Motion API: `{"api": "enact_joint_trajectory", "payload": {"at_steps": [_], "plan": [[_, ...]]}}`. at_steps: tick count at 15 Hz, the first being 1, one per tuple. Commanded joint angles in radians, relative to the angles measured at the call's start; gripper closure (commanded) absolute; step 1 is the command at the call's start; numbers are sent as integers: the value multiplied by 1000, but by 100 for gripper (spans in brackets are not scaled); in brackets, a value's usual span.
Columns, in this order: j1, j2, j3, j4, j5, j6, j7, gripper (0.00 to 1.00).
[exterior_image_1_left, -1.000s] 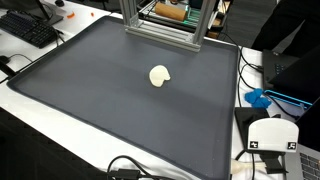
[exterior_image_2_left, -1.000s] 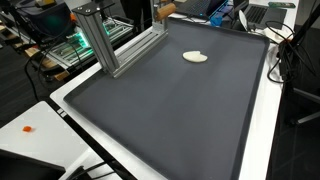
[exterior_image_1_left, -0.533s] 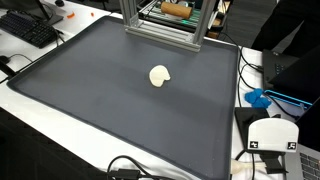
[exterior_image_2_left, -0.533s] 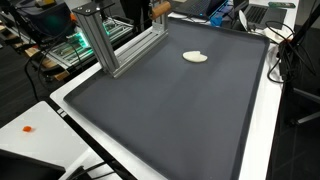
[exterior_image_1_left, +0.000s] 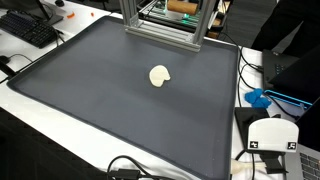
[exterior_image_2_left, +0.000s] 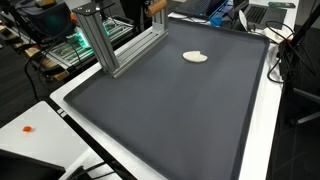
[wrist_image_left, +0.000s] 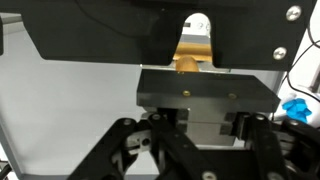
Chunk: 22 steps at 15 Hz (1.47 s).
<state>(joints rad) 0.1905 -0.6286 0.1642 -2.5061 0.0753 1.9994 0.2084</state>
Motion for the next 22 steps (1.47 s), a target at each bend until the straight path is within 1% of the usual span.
{"api": "enact_joint_trajectory", "payload": {"at_steps": [1,8,13,18,19,20,22], "plan": [[7,-69,3,-39,31,-33,-25,65],[26,-110,4,-101,44,-17,-56,65],[40,-127,9,-142,71,6,-58,65],[44,-139,16,-168,70,25,-64,65],[45,-139,16,-170,72,27,-65,26],[46,-140,15,-171,75,31,-66,13],[47,-141,15,-166,78,38,-67,2]]}}
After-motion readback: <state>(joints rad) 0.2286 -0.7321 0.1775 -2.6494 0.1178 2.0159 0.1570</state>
